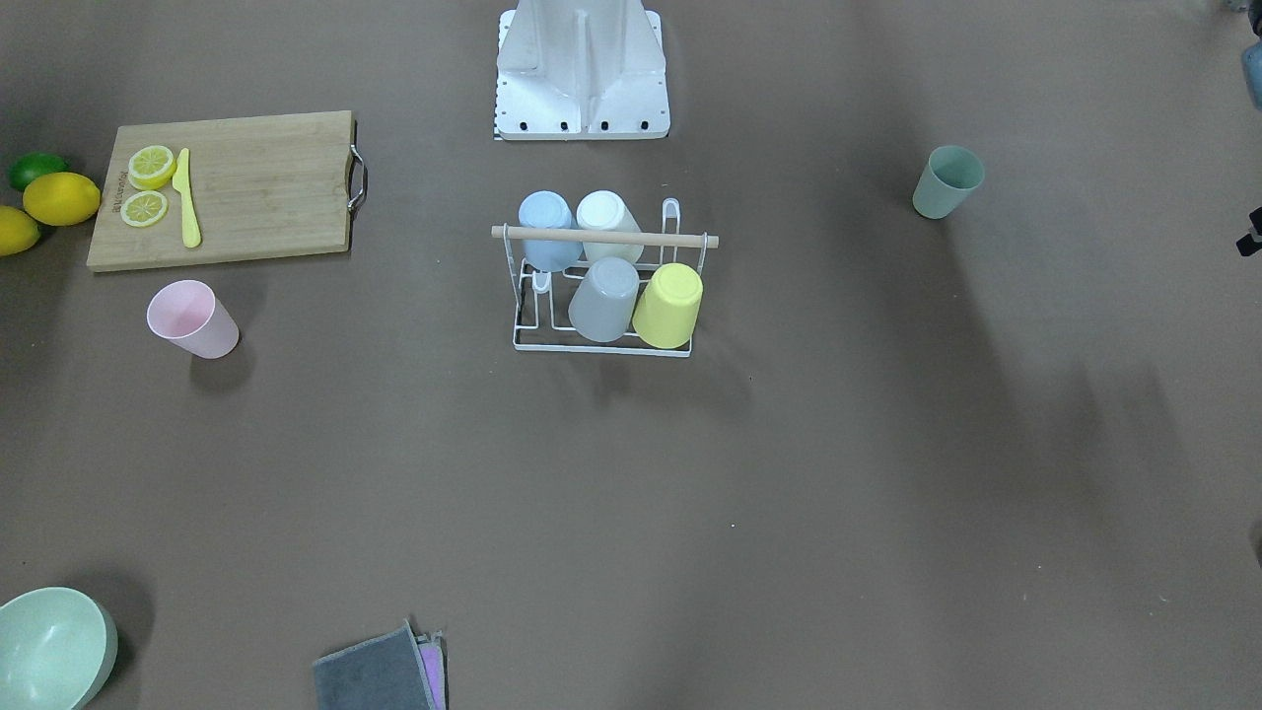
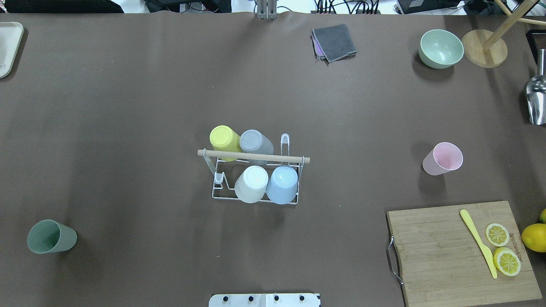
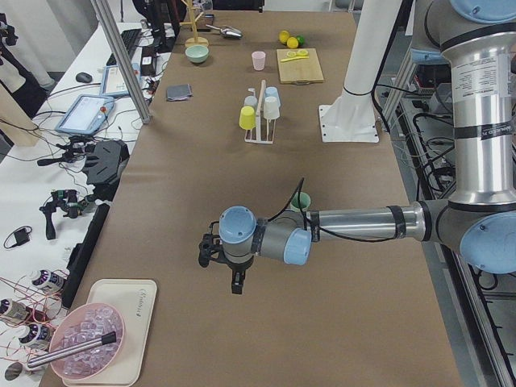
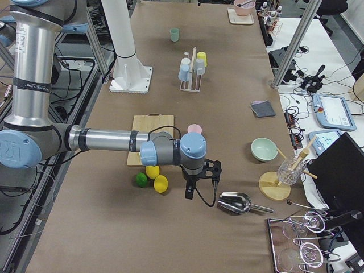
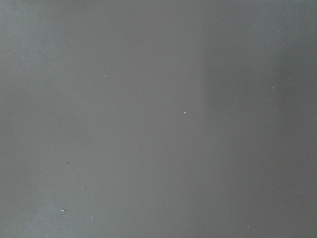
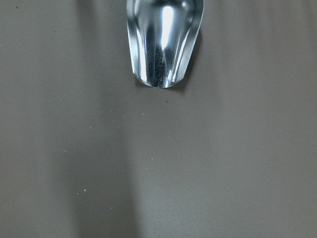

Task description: Place cup on cup holder

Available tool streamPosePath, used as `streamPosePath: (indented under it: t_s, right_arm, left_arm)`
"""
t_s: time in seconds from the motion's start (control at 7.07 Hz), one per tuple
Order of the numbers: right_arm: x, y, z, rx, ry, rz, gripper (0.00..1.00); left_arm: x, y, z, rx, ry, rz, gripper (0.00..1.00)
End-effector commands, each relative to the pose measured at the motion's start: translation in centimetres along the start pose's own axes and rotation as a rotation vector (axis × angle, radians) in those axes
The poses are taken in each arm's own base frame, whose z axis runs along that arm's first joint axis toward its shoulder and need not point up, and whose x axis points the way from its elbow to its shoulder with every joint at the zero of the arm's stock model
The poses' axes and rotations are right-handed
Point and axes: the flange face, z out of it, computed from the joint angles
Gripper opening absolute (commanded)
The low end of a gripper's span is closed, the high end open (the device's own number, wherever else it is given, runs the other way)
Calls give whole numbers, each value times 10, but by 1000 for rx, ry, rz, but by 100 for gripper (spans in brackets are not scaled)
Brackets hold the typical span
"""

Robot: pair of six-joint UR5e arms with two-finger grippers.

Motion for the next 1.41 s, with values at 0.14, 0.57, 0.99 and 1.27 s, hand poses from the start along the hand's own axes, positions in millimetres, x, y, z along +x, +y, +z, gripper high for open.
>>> streamPosePath:
  t_s: [0.14, 0.57, 0.99, 1.27]
  right_arm:
    - [3, 3, -2, 0, 1, 0, 97]
    - [-12, -10, -7, 10, -14, -11, 97]
    - [-28, -26, -12, -37, -14, 18, 96]
    - [-40, -44, -20, -85, -2, 73, 96]
  left_arm:
    - [-4, 7, 3, -8, -4, -10, 98]
    - [-8, 14, 2, -9, -1, -19, 98]
    - [6, 31, -17, 12, -7, 4, 98]
    - [3, 38, -23, 26, -71, 6, 98]
